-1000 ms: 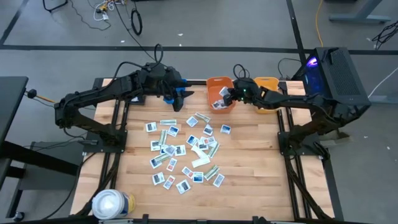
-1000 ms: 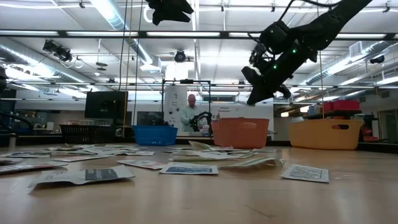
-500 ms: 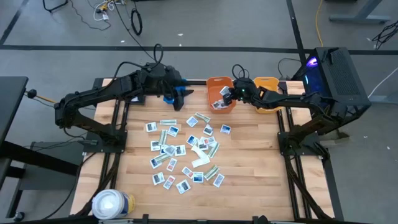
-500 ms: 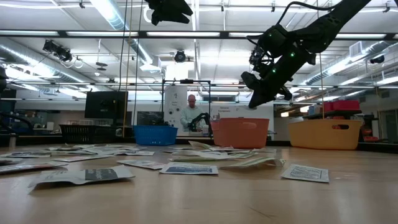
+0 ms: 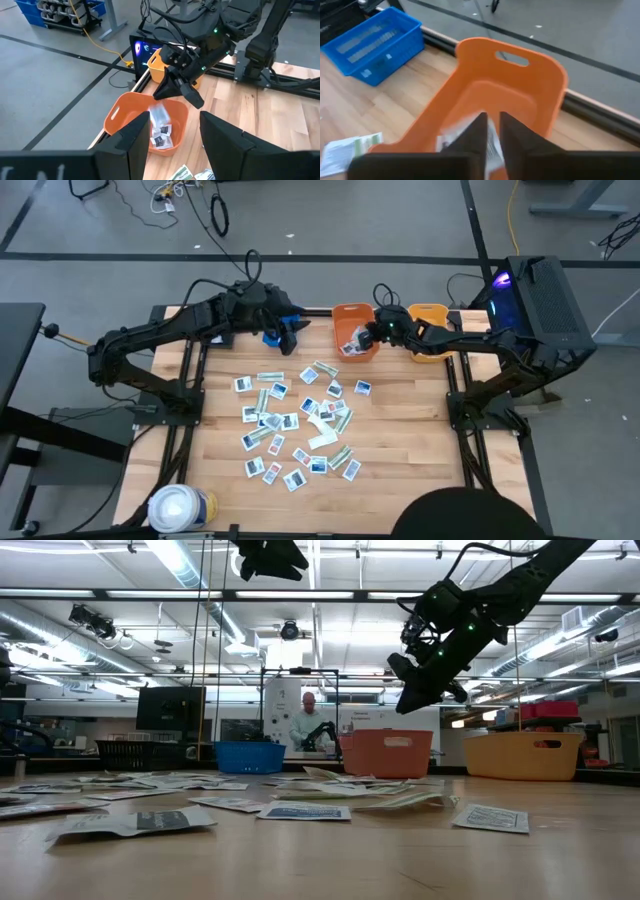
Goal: Pick & Place First Aid Supplies
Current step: Put the alcohol pad into the black bin
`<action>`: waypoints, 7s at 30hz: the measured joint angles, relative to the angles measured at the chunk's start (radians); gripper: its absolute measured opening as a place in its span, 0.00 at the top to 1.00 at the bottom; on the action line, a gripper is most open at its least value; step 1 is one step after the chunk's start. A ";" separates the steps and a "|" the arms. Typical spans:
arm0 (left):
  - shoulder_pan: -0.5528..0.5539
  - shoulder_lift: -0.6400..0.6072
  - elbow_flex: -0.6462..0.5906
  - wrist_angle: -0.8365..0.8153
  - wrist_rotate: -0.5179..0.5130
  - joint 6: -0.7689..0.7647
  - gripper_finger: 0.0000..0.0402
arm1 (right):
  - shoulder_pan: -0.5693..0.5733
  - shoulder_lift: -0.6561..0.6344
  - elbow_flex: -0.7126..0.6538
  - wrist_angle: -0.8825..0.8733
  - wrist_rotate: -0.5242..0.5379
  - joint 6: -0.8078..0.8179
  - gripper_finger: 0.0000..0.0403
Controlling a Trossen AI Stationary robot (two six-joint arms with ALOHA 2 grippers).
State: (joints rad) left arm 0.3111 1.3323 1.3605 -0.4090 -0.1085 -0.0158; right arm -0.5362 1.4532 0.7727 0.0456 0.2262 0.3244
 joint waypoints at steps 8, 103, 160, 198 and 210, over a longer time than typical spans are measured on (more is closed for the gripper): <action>0.000 0.000 0.000 0.000 0.000 0.000 0.56 | 0.000 0.000 0.000 0.027 -0.094 -0.019 0.51; -0.001 0.000 0.000 0.066 0.111 -0.008 0.56 | 0.357 -0.023 -0.002 -0.294 -0.276 -0.251 1.00; -0.069 -0.006 0.000 0.362 0.662 -0.204 0.56 | 0.357 -0.322 -0.001 0.849 -0.800 0.397 1.00; -0.181 0.262 0.000 0.757 0.610 -0.314 0.56 | 0.375 -0.321 0.000 0.631 -0.924 0.418 1.00; -0.210 0.262 0.000 0.754 0.635 -0.314 0.56 | 0.374 -0.321 0.000 0.629 -0.923 0.416 1.00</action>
State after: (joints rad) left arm 0.1010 1.5940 1.3609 0.3452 0.5266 -0.3298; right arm -0.1619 1.1324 0.7723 0.6743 -0.6971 0.7403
